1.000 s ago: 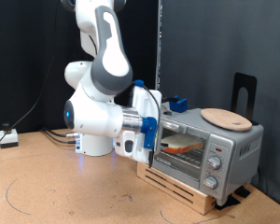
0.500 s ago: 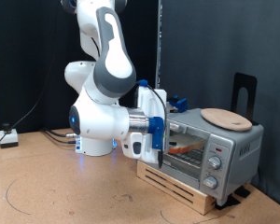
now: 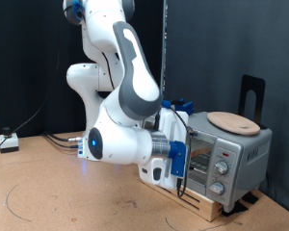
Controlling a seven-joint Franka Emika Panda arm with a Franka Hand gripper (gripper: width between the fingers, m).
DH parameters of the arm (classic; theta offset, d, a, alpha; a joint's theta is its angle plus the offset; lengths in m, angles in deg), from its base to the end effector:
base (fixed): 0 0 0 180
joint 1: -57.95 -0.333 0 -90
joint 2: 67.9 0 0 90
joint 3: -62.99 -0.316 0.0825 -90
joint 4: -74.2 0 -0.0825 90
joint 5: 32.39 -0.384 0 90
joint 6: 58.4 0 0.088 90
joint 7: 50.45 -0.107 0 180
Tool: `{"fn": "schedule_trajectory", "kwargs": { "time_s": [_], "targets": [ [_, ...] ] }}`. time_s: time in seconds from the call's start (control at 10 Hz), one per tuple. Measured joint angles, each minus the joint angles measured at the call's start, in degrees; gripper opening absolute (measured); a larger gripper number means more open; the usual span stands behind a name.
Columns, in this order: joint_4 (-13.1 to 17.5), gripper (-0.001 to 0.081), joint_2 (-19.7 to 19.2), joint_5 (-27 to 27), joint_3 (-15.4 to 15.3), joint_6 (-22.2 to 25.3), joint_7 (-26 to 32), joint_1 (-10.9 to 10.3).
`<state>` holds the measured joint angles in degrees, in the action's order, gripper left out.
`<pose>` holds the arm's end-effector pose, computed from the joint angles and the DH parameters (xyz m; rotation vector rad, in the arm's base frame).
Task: Make a piece of toast with the oven
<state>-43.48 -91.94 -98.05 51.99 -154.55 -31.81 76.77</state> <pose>0.5456 0.0125 0.2461 -1.8201 0.4268 0.4779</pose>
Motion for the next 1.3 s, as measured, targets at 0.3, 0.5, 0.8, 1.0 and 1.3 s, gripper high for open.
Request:
{"fn": "schedule_trajectory", "kwargs": {
  "time_s": [0.3, 0.5, 0.8, 1.0, 1.3],
  "targets": [
    [3.79, 0.0809, -6.55, 0.44, -0.06, -1.72, -0.03, -1.10],
    [6.52, 0.0809, -10.13, 0.92, -0.04, -2.06, 0.46, -1.25],
    [9.57, 0.0809, -13.63, 1.17, 0.02, -2.25, 0.47, -1.25],
    [11.22, 0.0809, -15.41, 1.74, 0.03, -2.26, 0.47, -1.25],
    [12.59, 0.0809, -17.27, 1.98, -0.12, -3.20, 0.69, -1.36]
  ]
}}
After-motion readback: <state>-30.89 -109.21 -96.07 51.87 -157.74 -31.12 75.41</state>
